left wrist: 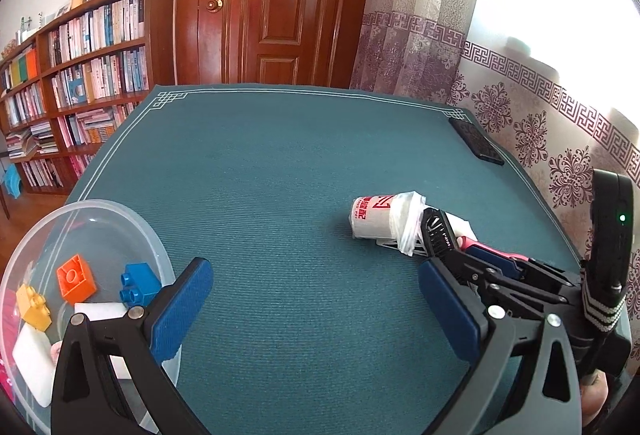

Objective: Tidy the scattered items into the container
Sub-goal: 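Grasp the black brush with the right tool while the left tool grasps the white tape roll, then lift the black brush with the right tool while the left tool lifts the tape roll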

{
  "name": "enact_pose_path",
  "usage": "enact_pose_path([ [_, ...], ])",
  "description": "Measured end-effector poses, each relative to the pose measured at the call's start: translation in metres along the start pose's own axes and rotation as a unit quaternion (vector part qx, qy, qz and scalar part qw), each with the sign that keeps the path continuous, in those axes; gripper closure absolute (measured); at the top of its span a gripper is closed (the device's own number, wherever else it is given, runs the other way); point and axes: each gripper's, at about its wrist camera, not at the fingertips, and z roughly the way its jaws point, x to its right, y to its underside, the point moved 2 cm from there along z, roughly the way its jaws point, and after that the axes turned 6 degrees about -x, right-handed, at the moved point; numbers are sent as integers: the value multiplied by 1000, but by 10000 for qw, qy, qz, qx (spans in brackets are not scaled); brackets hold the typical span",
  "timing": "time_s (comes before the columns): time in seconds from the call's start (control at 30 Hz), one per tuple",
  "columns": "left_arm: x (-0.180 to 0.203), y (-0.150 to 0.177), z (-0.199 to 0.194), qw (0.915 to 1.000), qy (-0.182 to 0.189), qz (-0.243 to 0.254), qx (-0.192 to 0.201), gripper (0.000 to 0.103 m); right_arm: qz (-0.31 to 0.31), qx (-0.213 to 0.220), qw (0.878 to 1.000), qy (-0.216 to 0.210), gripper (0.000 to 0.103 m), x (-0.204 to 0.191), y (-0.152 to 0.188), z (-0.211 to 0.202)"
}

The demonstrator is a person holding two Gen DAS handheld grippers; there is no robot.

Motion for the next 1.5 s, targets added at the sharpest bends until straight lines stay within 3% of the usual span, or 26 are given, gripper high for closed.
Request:
enact_pose_path([
  [0.2,9,-8,15,10000,28,-1,-9,0,-155,135,9998,-59,81,-4,2,-4],
  [0.9,22,-36,92,9971,425,-205,-600,1,214,153,9987,-439,81,12,4,-7],
  [1.07,22,-36,100,9960,598,-213,-628,18,208,167,9987,-439,81,11,4,-7],
  [1.17,22,-34,102,9959,620,-209,-629,34,185,177,9988,-419,81,10,5,-7],
  [1.23,22,-32,101,9968,529,-155,-576,51,177,184,9988,-413,81,11,4,-7],
  [1.33,17,-30,97,9970,539,-272,-484,54,172,200,9988,-413,80,11,5,-7],
  [1.5,11,-30,82,9995,149,-247,-108,55,168,223,9987,-425,79,11,5,-6],
])
